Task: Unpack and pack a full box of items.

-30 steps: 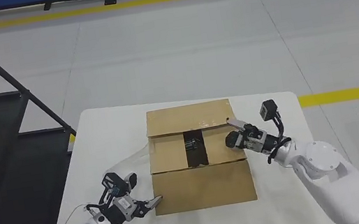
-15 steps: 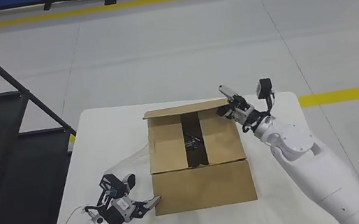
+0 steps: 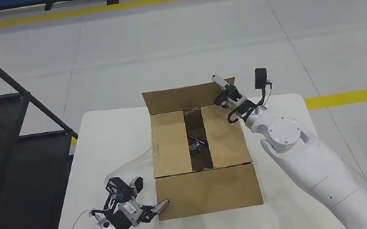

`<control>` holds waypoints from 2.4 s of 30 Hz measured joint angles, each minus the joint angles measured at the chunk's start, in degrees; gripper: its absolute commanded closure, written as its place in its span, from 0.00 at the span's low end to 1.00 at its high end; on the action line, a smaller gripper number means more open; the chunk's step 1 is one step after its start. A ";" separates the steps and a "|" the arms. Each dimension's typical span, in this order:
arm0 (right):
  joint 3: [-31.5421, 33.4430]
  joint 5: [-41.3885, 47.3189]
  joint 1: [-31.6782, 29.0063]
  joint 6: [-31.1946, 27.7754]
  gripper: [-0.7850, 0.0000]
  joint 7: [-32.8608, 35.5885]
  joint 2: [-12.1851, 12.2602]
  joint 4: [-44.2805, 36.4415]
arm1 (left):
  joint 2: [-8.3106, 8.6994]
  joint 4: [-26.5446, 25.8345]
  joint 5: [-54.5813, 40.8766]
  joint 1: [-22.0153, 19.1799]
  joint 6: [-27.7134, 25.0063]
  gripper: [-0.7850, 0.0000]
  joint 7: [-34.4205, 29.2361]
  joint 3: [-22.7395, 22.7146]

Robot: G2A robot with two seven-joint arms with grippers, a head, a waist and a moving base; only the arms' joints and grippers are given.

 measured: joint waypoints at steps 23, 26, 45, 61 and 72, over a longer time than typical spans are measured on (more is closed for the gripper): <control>-7.00 1.91 14.58 3.87 0.00 -9.80 -9.85 26.32 | 0.41 -0.93 -0.39 1.35 2.68 0.00 0.53 0.05; -7.76 1.52 16.27 3.92 0.00 -7.81 -11.15 30.37 | 0.46 -1.09 -0.54 1.41 2.86 0.00 0.50 0.02; -7.22 -2.34 20.70 3.27 0.00 7.59 -13.25 40.14 | 0.96 -0.82 -0.69 0.94 3.05 0.00 0.81 -1.34; -3.21 -1.46 16.87 -5.21 0.00 16.86 -12.05 31.09 | 1.23 0.07 -1.88 1.33 5.19 0.00 2.84 -3.01; -2.85 -8.90 8.90 -2.20 0.00 29.49 -9.41 16.17 | 0.99 0.40 -6.73 2.63 11.70 0.00 6.27 -5.74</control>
